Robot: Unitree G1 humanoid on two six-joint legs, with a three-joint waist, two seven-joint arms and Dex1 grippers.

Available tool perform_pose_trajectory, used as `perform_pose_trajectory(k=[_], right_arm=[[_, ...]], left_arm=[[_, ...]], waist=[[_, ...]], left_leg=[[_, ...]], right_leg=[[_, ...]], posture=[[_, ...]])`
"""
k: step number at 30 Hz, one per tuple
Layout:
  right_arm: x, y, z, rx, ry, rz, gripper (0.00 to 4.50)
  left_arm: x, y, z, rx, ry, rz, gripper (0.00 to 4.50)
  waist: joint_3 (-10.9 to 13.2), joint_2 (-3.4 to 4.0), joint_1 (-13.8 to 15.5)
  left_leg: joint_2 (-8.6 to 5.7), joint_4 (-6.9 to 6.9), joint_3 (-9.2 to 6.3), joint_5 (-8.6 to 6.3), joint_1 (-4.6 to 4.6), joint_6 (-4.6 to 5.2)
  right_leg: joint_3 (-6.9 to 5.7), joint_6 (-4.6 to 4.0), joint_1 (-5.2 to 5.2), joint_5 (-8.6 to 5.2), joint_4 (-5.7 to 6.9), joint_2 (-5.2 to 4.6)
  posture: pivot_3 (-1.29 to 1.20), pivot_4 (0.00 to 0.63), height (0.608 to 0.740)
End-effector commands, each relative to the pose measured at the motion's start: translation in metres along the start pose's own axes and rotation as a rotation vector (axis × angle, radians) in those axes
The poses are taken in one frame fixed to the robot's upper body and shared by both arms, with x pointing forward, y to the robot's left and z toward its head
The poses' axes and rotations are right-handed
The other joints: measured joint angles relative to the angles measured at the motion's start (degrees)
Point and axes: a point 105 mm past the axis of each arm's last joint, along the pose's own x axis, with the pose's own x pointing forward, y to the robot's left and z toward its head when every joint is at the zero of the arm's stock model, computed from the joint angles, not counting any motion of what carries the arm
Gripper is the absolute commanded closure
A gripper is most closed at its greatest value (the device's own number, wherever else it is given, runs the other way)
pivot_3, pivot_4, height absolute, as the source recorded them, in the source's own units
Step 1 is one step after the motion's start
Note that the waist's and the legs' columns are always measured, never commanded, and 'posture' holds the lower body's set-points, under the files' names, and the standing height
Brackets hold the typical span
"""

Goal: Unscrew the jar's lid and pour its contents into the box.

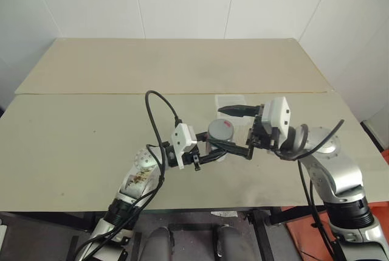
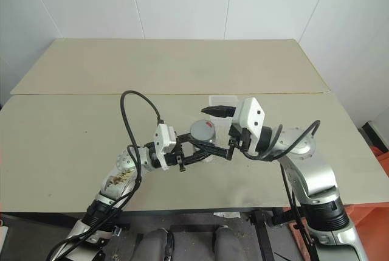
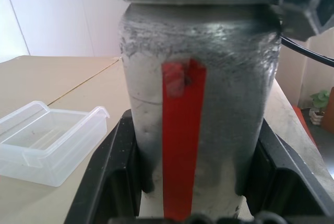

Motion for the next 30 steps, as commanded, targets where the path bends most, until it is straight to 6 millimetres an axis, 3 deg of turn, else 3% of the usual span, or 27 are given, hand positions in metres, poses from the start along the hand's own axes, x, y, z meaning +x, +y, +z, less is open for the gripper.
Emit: perform_pose_trajectory(k=[1, 12, 21, 25, 30], right_arm=[[-0.017, -0.014, 0.009, -0.057, -0.003, -0.063, 0.0], [-0.049, -0.022, 0.007, -0.066, 0.054, -0.084, 0.0], [-0.054, -0.012, 0.022, 0.054, -0.048, -0.04, 0.0], [-0.069, -0.001, 0.016, 0.159, -0.059, -0.018, 0.0], [-0.076, 0.005, -0.006, 0.202, 0.027, -0.052, 0.0]], left_arm=[[-0.001, -0.001, 0.01, 0.02, -0.043, -0.013, 2.41], [-0.004, 0.001, 0.008, 0.021, -0.041, -0.006, 2.41], [-0.003, 0.003, 0.009, 0.026, -0.06, 0.009, 2.41], [-0.004, 0.007, 0.013, 0.025, -0.089, 0.044, 2.41], [-0.007, 0.012, 0.024, 0.009, -0.146, 0.082, 2.41]], waist=[[0.0, 0.0, 0.0], [0.0, 0.0, 0.01], [0.0, 0.0, 0.01], [0.0, -0.01, 0.48], [0.0, 0.0, 0.42]], left_leg=[[0.0, 0.0, 0.0, 0.0, 0.0, 0.0], [0.0, 0.0, 0.0, 0.0, 0.01, 0.0], [0.0, 0.0, 0.0, 0.0, 0.02, 0.0], [-0.01, 0.0, 0.0, 0.0, -0.01, 0.0], [-0.01, 0.02, 0.01, 0.0, 0.01, 0.0]], right_leg=[[0.0, 0.0, 0.0, 0.0, 0.0, 0.0], [0.0, 0.0, 0.01, 0.0, 0.0, 0.0], [0.01, 0.0, 0.01, 0.0, 0.01, 0.01], [0.01, 0.0, 0.04, 0.0, -0.03, -0.01], [0.03, 0.01, 0.04, 0.0, -0.02, -0.01]], posture=[[0.0, 0.15, 0.74], [0.0, 0.15, 0.74], [0.0, 0.15, 0.74], [0.0, 0.15, 0.74], [0.0, 0.15, 0.74]])
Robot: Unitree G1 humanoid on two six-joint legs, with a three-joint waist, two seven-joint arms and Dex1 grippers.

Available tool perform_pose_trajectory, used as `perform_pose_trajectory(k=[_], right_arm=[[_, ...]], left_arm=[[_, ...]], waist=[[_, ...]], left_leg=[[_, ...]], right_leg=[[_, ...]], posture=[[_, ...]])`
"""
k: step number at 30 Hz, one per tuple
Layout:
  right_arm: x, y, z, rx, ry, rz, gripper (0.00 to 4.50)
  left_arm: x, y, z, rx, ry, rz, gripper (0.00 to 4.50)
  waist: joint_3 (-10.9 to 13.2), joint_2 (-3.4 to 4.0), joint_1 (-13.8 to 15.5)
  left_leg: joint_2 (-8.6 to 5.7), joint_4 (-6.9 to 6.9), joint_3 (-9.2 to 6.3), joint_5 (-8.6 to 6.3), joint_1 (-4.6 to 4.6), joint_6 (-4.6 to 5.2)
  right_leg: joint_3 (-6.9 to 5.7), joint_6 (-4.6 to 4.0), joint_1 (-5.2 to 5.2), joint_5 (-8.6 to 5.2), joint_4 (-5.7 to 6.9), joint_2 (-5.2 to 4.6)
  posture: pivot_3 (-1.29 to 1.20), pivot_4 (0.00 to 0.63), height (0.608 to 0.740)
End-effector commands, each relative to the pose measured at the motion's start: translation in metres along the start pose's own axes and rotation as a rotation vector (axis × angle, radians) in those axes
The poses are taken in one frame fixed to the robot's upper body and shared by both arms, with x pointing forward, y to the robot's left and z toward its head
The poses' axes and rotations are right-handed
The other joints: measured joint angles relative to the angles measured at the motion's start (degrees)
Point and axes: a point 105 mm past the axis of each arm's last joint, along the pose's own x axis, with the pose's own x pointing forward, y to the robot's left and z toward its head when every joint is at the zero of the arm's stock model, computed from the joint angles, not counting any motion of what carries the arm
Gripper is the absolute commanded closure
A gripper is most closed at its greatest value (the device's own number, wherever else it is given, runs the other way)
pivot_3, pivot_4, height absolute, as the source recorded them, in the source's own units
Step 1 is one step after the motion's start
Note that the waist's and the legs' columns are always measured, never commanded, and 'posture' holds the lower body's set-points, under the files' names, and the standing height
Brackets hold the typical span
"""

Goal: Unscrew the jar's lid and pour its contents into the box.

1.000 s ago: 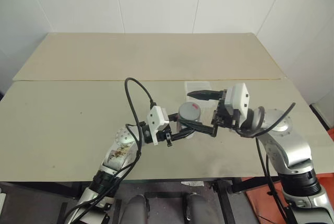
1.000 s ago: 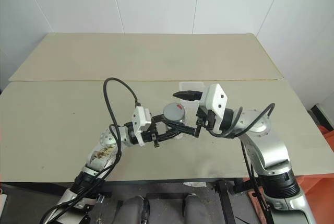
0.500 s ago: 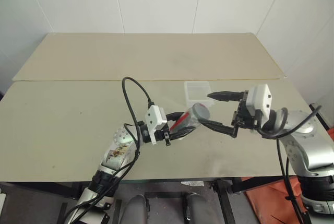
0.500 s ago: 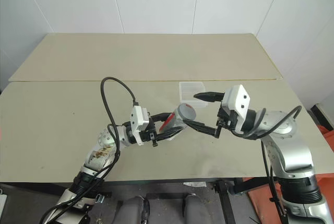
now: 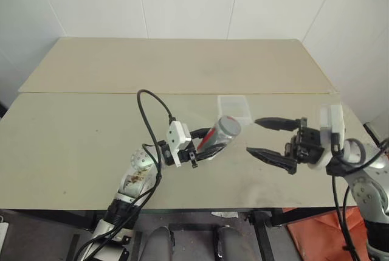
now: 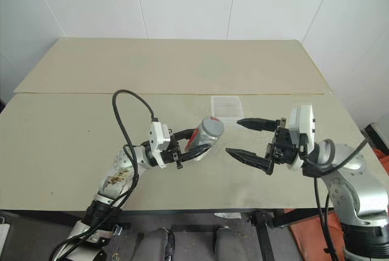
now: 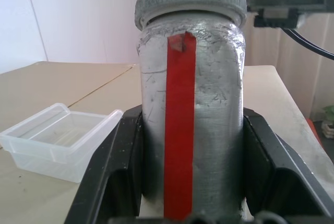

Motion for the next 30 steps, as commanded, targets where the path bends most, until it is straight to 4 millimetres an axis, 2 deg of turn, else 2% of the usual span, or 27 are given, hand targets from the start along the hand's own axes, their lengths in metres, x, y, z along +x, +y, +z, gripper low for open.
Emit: perform_pose_trajectory(k=[1, 6, 11, 15, 21, 30], right_arm=[[-0.004, 0.002, 0.0, -0.041, 0.035, -0.015, 0.0], [0.011, 0.012, -0.004, -0.037, 0.008, 0.04, 0.0], [0.029, 0.011, -0.009, -0.054, -0.002, 0.051, 0.0], [0.04, 0.012, -0.004, -0.069, -0.044, 0.064, 0.0], [0.048, 0.017, 0.009, -0.064, -0.107, 0.097, 0.0], [0.049, 0.025, 0.011, -0.081, -0.105, 0.14, 0.0]], left_arm=[[0.001, 0.002, 0.023, 0.016, -0.098, 0.019, 2.41], [0.004, 0.003, 0.029, 0.022, -0.116, 0.014, 2.41], [0.008, 0.002, 0.031, 0.024, -0.124, 0.0, 2.41], [0.009, 0.0, 0.03, 0.023, -0.124, -0.008, 2.41], [0.01, -0.003, 0.026, 0.025, -0.111, -0.016, 2.41], [0.01, -0.003, 0.022, 0.024, -0.094, -0.016, 2.41]], waist=[[0.0, 0.0, -0.13], [0.0, 0.0, -0.5], [0.0, 0.0, -0.53], [0.0, 0.0, -0.51], [0.0, 0.0, -0.46], [0.0, 0.0, -0.48]], left_leg=[[0.0, 0.0, 0.01, 0.0, 0.02, 0.0], [0.01, 0.0, 0.0, 0.0, 0.07, 0.0], [0.01, 0.01, -0.01, 0.0, 0.06, 0.0], [0.01, 0.01, -0.01, 0.0, 0.05, 0.0], [0.01, 0.0, -0.01, 0.0, 0.02, 0.0], [0.01, 0.0, -0.01, 0.0, 0.04, 0.0]], right_leg=[[0.01, 0.0, 0.01, 0.0, 0.01, 0.0], [0.01, -0.05, 0.02, -0.03, 0.06, 0.04], [0.01, -0.04, 0.03, -0.02, 0.04, 0.05], [0.01, 0.0, 0.03, 0.0, 0.03, 0.05], [0.0, 0.0, 0.02, 0.0, 0.0, 0.04], [0.0, -0.01, 0.02, 0.0, 0.03, 0.04]], posture=[[0.0, 0.15, 0.74], [0.0, 0.15, 0.74], [0.0, 0.15, 0.74], [0.0, 0.15, 0.74], [0.0, 0.15, 0.74], [0.0, 0.15, 0.74]])
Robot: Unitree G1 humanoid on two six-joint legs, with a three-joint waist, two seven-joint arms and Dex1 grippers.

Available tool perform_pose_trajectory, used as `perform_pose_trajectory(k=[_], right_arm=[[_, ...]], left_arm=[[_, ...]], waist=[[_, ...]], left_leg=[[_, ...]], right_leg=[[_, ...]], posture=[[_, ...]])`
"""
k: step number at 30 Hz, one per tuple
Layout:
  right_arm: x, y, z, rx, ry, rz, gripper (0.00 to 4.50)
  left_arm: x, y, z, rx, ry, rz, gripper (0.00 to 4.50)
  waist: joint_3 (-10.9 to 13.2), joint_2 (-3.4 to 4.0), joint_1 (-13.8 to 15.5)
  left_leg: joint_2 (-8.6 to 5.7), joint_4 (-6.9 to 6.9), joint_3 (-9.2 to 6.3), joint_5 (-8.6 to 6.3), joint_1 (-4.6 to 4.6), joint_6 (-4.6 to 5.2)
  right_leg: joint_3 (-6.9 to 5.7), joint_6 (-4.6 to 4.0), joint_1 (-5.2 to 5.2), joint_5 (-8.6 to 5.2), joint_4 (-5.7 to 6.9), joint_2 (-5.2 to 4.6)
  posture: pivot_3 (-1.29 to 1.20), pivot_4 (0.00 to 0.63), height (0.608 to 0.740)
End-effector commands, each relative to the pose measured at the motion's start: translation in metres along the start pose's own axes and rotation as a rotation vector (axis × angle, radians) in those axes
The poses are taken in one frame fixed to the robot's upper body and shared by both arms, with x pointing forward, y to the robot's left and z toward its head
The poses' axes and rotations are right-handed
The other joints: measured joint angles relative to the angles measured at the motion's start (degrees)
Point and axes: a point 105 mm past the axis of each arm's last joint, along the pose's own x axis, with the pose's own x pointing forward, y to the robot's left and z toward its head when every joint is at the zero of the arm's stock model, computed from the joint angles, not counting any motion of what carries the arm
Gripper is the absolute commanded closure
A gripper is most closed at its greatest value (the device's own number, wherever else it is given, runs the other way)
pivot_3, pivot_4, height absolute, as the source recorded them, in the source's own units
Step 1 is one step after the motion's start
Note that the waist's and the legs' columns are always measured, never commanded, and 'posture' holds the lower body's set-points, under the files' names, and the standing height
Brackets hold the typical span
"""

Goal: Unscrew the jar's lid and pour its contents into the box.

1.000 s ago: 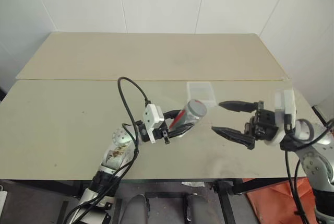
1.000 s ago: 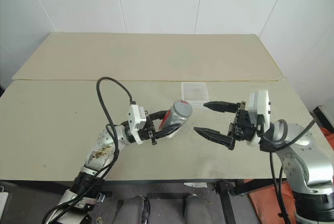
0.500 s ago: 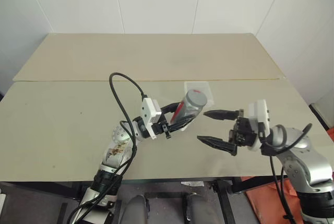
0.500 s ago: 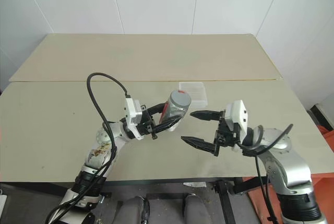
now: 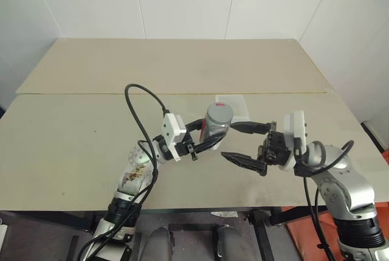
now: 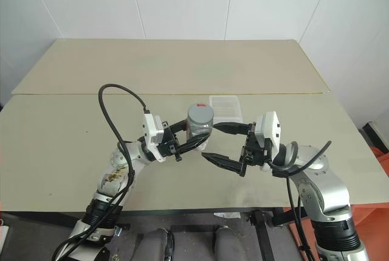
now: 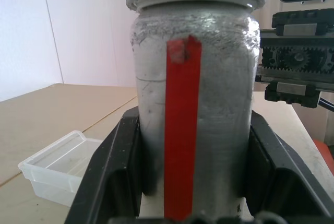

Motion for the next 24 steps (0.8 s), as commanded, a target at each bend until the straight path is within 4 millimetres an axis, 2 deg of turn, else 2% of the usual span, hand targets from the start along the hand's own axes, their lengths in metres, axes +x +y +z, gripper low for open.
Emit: perform_pose_trajectory(k=[1, 14, 24], right_arm=[[0.006, 0.012, 0.018, -0.06, -0.046, 0.068, 0.0], [0.002, 0.012, 0.017, -0.082, -0.027, 0.064, 0.0], [-0.008, -0.015, 0.035, -0.188, 0.022, -0.146, 0.0]], left_arm=[[0.006, -0.006, 0.004, 0.017, -0.016, -0.031, 2.41], [0.006, -0.007, 0.001, 0.005, -0.004, -0.055, 2.43], [0.006, -0.001, -0.001, 0.025, -0.001, -0.005, 2.43]], waist=[[0.0, 0.0, 0.0], [0.0, 0.0, 0.0], [0.0, 0.0, 0.01]], left_leg=[[0.0, 0.0, 0.0, 0.0, 0.0, 0.0], [0.0, 0.0, 0.0, 0.0, 0.0, 0.0], [0.0, 0.0, 0.0, 0.0, 0.0, 0.0]], right_leg=[[0.0, 0.0, 0.0, 0.0, 0.0, 0.0], [0.0, 0.0, 0.0, 0.0, -0.01, 0.0], [0.0, 0.0, 0.0, 0.0, -0.01, 0.0]], posture=[[0.0, 0.15, 0.74], [0.0, 0.15, 0.74], [0.0, 0.15, 0.74]])
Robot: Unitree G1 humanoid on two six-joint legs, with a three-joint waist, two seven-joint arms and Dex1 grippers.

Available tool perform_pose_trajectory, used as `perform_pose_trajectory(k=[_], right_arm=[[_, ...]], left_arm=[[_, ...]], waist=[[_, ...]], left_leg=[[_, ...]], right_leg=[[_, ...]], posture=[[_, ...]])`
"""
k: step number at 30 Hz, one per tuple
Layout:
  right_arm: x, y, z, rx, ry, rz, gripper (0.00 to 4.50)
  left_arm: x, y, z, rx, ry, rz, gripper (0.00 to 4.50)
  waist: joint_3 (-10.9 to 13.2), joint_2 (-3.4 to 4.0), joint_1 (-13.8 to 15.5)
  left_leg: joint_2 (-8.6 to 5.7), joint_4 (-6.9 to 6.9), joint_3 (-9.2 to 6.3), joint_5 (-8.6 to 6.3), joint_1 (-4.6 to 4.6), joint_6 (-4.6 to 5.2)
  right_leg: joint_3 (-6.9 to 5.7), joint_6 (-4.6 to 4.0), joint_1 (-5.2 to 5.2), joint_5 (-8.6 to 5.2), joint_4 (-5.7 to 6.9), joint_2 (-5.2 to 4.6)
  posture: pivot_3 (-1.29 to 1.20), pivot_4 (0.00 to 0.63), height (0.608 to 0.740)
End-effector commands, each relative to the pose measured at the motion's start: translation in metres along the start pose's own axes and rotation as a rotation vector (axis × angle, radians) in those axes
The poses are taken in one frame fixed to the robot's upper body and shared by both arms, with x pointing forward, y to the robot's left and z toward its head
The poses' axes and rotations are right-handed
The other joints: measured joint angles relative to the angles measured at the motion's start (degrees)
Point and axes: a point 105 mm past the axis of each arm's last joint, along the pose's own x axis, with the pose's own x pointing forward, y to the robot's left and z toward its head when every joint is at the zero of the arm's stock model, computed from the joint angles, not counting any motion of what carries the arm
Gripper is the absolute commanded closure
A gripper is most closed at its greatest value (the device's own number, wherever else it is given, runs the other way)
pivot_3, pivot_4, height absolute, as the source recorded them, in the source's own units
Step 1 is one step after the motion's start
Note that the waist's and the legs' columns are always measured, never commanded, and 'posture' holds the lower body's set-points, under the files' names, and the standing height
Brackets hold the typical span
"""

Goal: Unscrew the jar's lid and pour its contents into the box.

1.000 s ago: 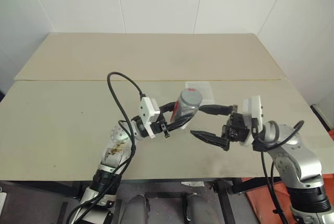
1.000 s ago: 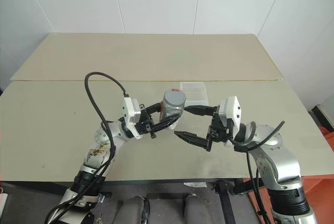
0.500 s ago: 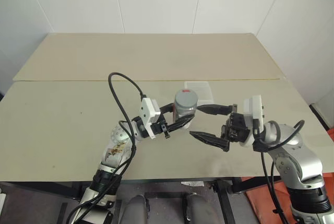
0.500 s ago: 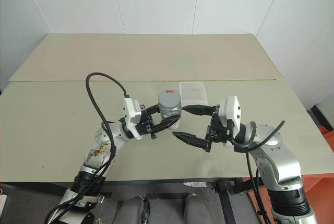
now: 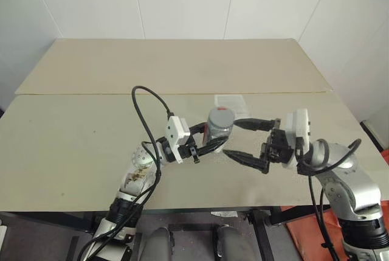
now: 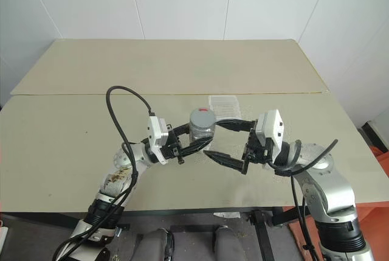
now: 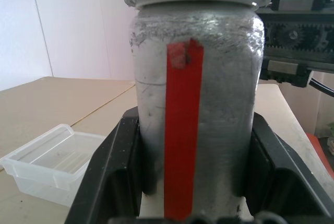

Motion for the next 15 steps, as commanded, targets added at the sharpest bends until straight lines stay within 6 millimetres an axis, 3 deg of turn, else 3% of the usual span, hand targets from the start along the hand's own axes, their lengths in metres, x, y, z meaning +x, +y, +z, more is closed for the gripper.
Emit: perform_pose_trajectory(k=[1, 6, 15], right_arm=[[-0.004, -0.008, 0.024, -0.086, -0.024, -0.059, 0.0], [-0.002, -0.01, 0.033, -0.116, -0.037, -0.073, 0.0], [0.026, -0.008, 0.042, -0.116, -0.099, 0.005, 0.0]], left_arm=[[0.004, 0.001, 0.006, 0.03, -0.025, 0.0, 2.43], [0.004, 0.002, 0.005, 0.03, -0.026, 0.002, 2.43], [0.007, 0.0, 0.005, 0.027, -0.045, -0.027, 2.43]], waist=[[0.0, 0.0, -0.01], [0.0, 0.0, -0.07], [0.0, 0.0, -0.11]], left_leg=[[0.0, 0.0, 0.0, 0.0, 0.0, 0.0], [0.0, -0.01, 0.0, 0.0, 0.0, 0.0], [0.02, -0.01, 0.0, 0.0, 0.01, 0.0]], right_leg=[[0.0, 0.0, 0.0, 0.0, 0.0, 0.0], [0.0, 0.0, 0.0, 0.0, -0.01, 0.0], [0.0, -0.02, -0.01, 0.01, 0.01, 0.03]], posture=[[0.0, 0.15, 0.74], [0.0, 0.15, 0.74], [0.0, 0.15, 0.74]])
